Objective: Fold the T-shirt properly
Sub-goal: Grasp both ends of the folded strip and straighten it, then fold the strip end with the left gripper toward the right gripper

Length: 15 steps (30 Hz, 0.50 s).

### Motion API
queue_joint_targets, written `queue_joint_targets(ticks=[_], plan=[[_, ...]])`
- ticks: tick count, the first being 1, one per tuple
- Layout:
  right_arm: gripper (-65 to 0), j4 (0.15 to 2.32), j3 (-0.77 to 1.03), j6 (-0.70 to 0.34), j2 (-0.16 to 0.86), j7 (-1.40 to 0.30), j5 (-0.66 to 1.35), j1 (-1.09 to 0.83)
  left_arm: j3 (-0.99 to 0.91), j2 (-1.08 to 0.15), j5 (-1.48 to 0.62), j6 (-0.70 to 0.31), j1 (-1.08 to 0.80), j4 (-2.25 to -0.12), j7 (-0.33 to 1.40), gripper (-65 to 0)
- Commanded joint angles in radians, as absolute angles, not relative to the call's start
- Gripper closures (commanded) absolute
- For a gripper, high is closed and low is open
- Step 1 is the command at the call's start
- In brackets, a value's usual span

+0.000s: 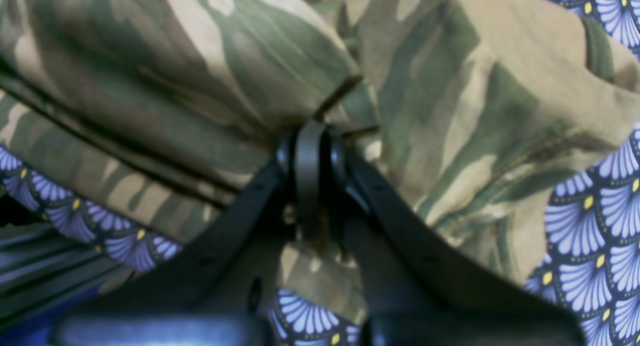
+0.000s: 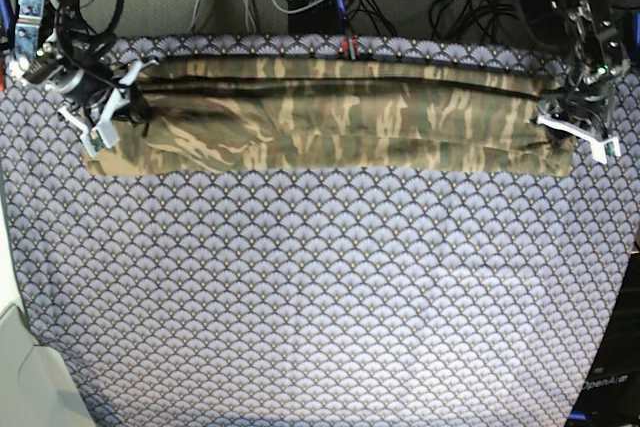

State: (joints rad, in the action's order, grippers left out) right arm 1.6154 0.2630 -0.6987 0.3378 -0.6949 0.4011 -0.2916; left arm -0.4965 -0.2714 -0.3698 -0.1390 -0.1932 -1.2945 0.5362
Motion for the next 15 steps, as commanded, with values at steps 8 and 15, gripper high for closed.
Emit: queue_joint_targets(ticks=[8, 15], plan=[[0.0, 1.629, 0.271, -0.698, 0.357, -0.676, 0.418, -0.285, -0.481, -0.249, -0.355, -0.134, -0.232, -1.353, 0.71, -0.5], [0.0, 1.629, 0.271, -0.698, 0.354, -0.676, 0.418, -0.285, -0.481, -0.183, -0.352, -0.13, -0.314, -1.626, 0.762, -0.8]])
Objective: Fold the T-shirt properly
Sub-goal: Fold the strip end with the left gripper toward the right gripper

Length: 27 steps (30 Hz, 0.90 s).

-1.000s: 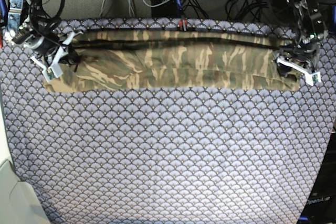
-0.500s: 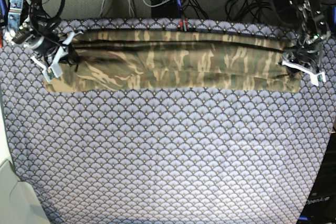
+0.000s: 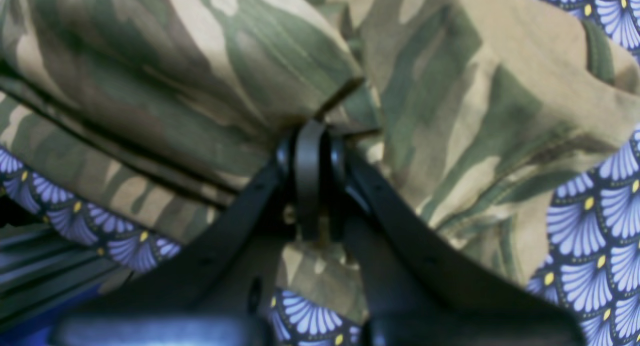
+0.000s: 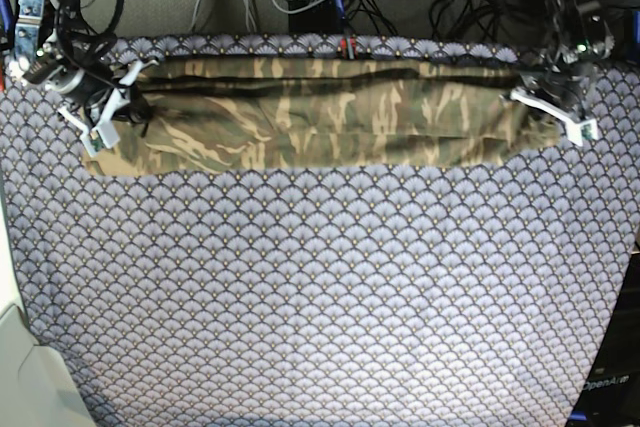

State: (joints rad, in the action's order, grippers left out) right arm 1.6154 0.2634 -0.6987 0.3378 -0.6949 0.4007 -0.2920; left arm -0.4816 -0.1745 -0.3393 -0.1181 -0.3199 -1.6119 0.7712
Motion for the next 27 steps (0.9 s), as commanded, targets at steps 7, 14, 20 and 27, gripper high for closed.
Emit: queue_joint_targets(ticks=[7, 14, 20, 27], plan=[[0.0, 1.629, 0.271, -0.698, 0.354, -0.676, 0.418, -0.285, -0.461, -0.084, -0.343, -0.122, -0.309, -1.983, 0.963, -0.8], [0.0, 1.629, 0.271, -0.698, 0.354, -0.676, 0.418, -0.275, -0.236, -0.021, -0.168, -0.12, -0.282, -2.022, 1.004, -0.7], [0.0, 1.629, 0.269, -0.698, 0.354, -0.676, 0.418, -0.274, -0.005, 0.137, 0.163, -0.12, -0.259, -1.98, 0.926, -0.7], [0.0, 1.627, 0.269, -0.698, 0.354, -0.676, 0.418, -0.275, 0.239, 0.157, 0.334, -0.113, -0.163, -1.882, 0.928, -0.7]])
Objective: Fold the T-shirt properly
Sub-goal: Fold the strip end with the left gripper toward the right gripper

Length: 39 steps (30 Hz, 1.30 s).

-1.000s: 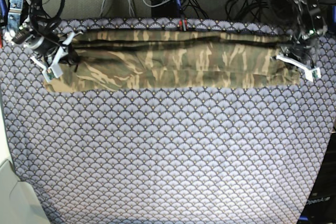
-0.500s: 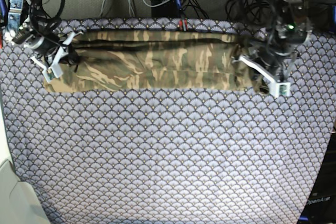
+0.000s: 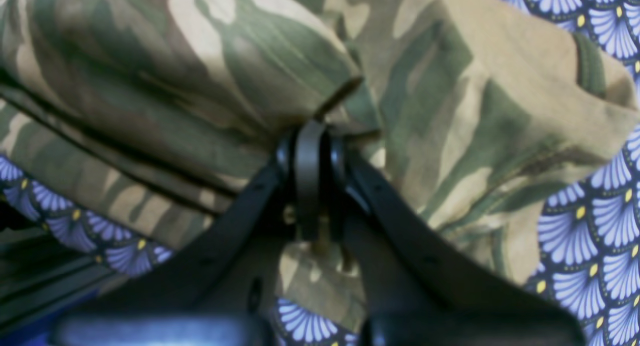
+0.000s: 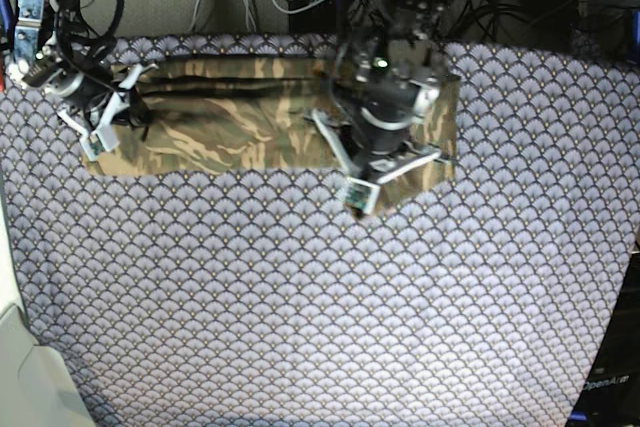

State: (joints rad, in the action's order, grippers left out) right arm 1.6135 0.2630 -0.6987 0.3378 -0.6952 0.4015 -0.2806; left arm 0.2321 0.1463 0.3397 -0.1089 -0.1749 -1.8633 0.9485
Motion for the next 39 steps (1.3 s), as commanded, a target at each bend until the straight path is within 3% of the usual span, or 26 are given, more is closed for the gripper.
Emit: queue_joint_targets(ticks=[1, 5, 11, 22, 26, 31, 39], plan=[[0.0, 1.627, 0.269, -0.698, 0.354, -0.676, 0.418, -0.277, 0.265, 0.157, 0.332, -0.085, -0.15, -1.859, 0.928, -0.7], [0.0, 1.627, 0.269, -0.698, 0.354, -0.676, 0.418, -0.278, 0.377, 0.157, 0.274, 0.11, -0.091, -1.761, 0.921, -0.7], [0.0, 1.627, 0.269, -0.698, 0.354, -0.677, 0.418, -0.28, 0.472, 0.157, 0.079, 0.282, -0.022, -1.655, 0.928, -0.6], [0.0, 1.627, 0.269, -0.698, 0.354, -0.677, 0.418, -0.282, 0.472, 0.157, -0.479, 0.698, 0.093, -1.564, 0.915, -0.5], [0.0, 1.627, 0.269, -0.698, 0.354, -0.677, 0.418, -0.282, 0.496, 0.157, -0.561, 0.698, 0.102, -1.54, 0.915, -0.5], [0.0, 1.627, 0.269, -0.698, 0.354, -0.677, 0.418, -0.282, 0.613, 0.157, -0.504, 0.698, 0.117, -1.506, 0.915, -0.5], [0.0, 1.627, 0.269, -0.698, 0.355, -0.677, 0.418, -0.282, 0.608, 0.157, -0.476, 0.698, 0.117, -1.506, 0.924, -3.0]])
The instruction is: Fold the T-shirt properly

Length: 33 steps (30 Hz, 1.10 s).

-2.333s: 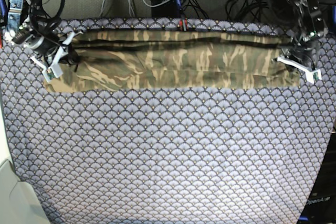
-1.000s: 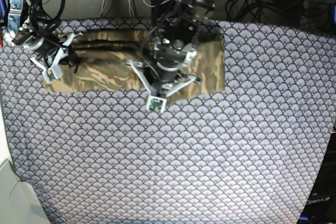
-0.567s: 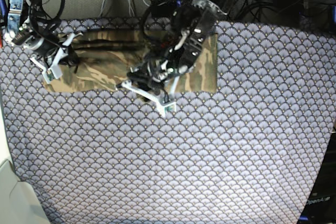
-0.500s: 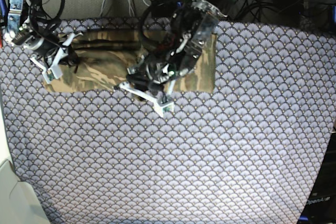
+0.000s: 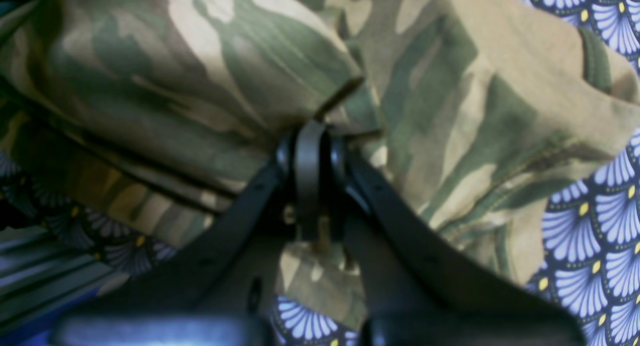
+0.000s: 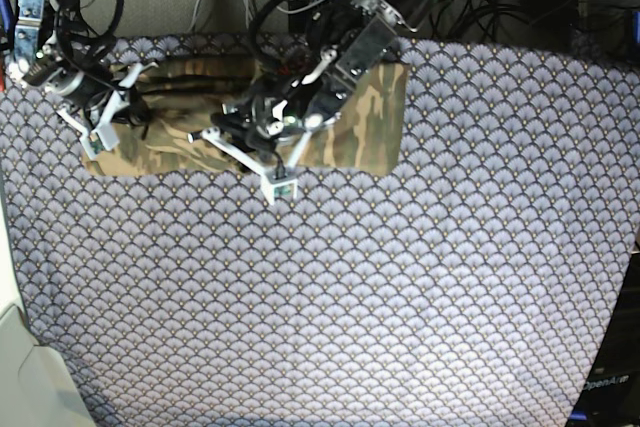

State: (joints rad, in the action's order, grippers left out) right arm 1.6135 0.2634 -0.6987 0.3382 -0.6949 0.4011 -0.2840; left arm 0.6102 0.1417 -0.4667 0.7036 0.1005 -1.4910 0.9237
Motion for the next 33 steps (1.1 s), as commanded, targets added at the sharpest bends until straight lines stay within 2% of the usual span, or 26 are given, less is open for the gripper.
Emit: queue_joint_targets(ticks=[1, 4, 6, 18, 28, 30, 31, 33], plan=[[0.0, 1.627, 0.269, -0.698, 0.355, -0.677, 0.418, -0.282, 0.608, 0.157, -0.476, 0.698, 0.117, -1.506, 0.928, -5.6], [0.0, 1.627, 0.269, -0.698, 0.355, -0.677, 0.418, -0.282, 0.61, 0.157, -0.476, 0.698, 0.117, -1.517, 0.928, -16.1], [0.0, 1.627, 0.269, -0.698, 0.355, -0.677, 0.418, -0.282, 0.613, 0.157, -0.478, 0.698, 0.117, -1.532, 0.924, -19.7], [0.0, 1.627, 0.269, -0.698, 0.357, -0.677, 0.418, -0.282, 0.605, 0.134, -0.475, 0.698, 0.114, -1.77, 0.918, -20.6], [0.0, 1.632, 0.303, -0.698, 0.357, -0.677, 0.418, -0.272, 0.383, -0.064, -0.478, 0.698, -0.045, -1.768, 0.926, -21.1], [0.0, 1.632, 0.321, -0.698, 0.354, -0.68, 0.418, -0.272, 0.363, -0.091, -0.479, 0.698, -0.077, -1.768, 0.924, -25.4], [-1.4, 1.632, 0.321, -0.698, 0.355, -0.696, 0.418, -0.271, 0.361, -0.104, -0.479, 0.698, -0.085, -1.768, 0.921, -29.7], [-6.9, 1.633, 0.328, -0.698, 0.358, -0.745, 0.418, -0.243, 0.361, -0.119, -0.479, 0.698, -0.096, -1.768, 0.918, -42.5]])
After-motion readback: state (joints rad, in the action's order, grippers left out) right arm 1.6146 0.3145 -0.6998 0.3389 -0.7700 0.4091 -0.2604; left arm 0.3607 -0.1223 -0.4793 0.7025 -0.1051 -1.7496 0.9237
